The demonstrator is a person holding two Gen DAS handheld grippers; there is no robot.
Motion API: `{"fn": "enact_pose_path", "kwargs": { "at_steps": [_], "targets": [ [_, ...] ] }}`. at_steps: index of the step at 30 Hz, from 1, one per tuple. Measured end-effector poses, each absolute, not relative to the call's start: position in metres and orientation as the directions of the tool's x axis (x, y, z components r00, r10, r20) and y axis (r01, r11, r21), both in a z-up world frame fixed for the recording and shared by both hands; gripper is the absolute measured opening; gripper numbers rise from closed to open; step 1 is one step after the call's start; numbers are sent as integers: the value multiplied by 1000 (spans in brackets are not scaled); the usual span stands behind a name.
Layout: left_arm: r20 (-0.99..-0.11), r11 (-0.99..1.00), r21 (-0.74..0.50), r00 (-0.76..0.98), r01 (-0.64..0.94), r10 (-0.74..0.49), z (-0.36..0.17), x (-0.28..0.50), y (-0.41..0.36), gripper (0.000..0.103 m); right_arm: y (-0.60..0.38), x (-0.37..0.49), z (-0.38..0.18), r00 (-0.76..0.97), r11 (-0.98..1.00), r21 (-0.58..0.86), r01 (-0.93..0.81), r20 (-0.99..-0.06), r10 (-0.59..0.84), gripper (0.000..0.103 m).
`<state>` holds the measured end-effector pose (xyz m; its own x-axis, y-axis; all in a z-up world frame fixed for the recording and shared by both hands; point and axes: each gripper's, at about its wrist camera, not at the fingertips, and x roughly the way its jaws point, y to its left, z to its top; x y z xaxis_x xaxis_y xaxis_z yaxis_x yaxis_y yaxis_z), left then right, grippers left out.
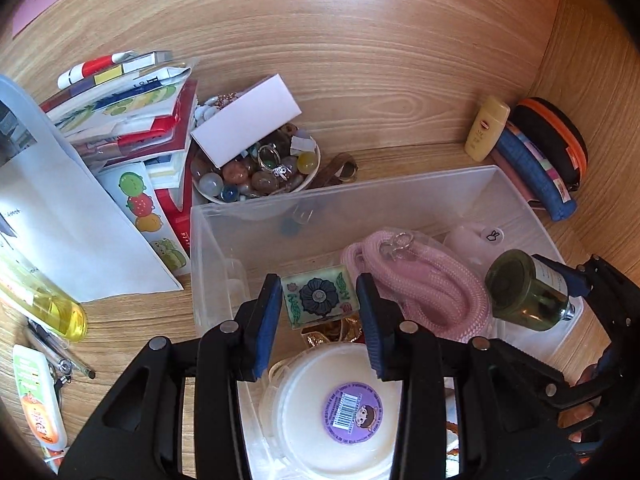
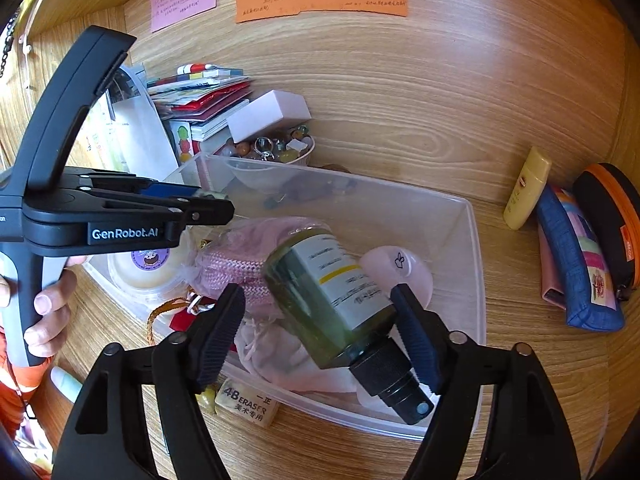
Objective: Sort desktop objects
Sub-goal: 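Open both tools to drop the white box and spray bottle into the box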
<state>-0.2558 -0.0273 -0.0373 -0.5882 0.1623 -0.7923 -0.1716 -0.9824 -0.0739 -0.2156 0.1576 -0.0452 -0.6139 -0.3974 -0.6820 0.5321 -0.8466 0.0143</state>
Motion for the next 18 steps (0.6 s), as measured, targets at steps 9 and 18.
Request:
{"fn": "enact_pose_path", "kwargs": {
  "at_steps": [9, 18],
  "targets": [
    [-778, -979, -45, -607, -198, 159, -30, -245, -21, 38, 155, -210, -41, -631, -852, -9, 523, -677, -380, 76],
    [-733, -980, -39, -661, -196, 161, -6, -216, -29, 49, 155, -195, -26, -677, -863, -43, 504, -640, -363, 85]
  ]
}}
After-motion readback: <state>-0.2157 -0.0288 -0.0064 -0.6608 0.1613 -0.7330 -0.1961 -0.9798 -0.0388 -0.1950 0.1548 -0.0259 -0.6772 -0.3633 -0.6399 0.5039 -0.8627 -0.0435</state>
